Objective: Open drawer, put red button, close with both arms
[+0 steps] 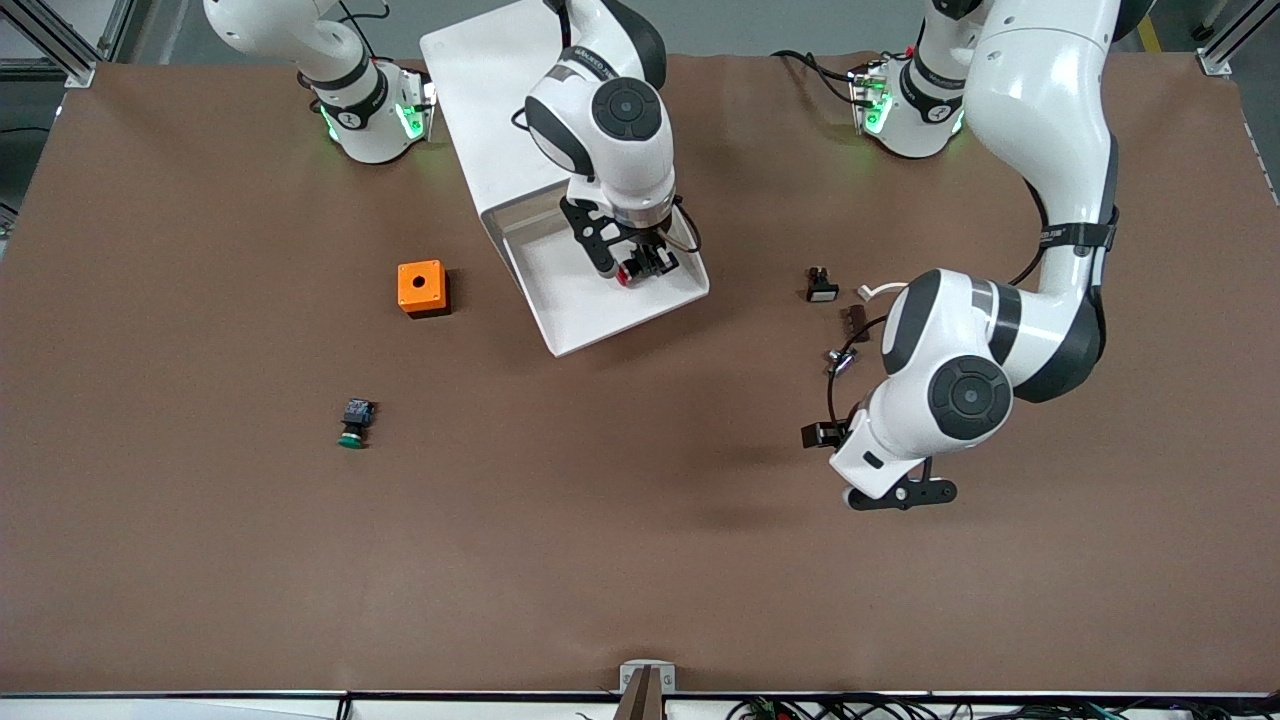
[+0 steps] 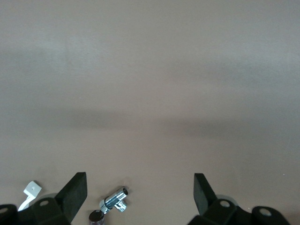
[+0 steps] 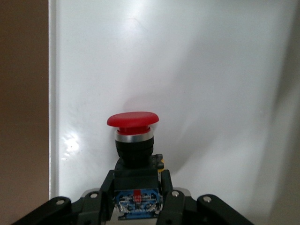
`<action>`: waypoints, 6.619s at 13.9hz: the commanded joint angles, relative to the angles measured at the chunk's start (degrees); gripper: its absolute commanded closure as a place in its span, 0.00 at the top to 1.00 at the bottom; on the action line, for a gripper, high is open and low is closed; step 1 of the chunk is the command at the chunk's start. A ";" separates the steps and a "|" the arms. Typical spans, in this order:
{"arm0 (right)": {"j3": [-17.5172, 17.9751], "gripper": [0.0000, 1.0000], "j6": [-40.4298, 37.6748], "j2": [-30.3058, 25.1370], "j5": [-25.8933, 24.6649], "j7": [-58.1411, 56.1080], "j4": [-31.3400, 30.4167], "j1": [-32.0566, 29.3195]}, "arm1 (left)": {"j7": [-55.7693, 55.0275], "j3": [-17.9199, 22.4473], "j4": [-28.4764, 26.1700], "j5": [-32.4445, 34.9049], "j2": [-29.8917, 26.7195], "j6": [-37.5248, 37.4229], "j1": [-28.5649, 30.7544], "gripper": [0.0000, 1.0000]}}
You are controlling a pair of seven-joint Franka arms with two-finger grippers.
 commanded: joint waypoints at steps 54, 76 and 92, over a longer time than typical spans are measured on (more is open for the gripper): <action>-0.43 1.00 -49.86 -20.60 -7.59 -112.47 19.34 -57.68 | -63.21 -16.58 -5.61 -3.92 1.40 3.09 -18.08 1.00; -1.31 1.00 -38.70 -35.29 -4.78 -112.38 2.02 -57.50 | -18.32 -16.66 -5.43 10.16 -20.65 -8.59 21.74 1.00; -1.40 1.00 -38.26 -36.79 -5.66 -113.17 0.35 -57.76 | 7.90 -9.45 -21.60 3.92 -45.20 -17.74 25.36 1.00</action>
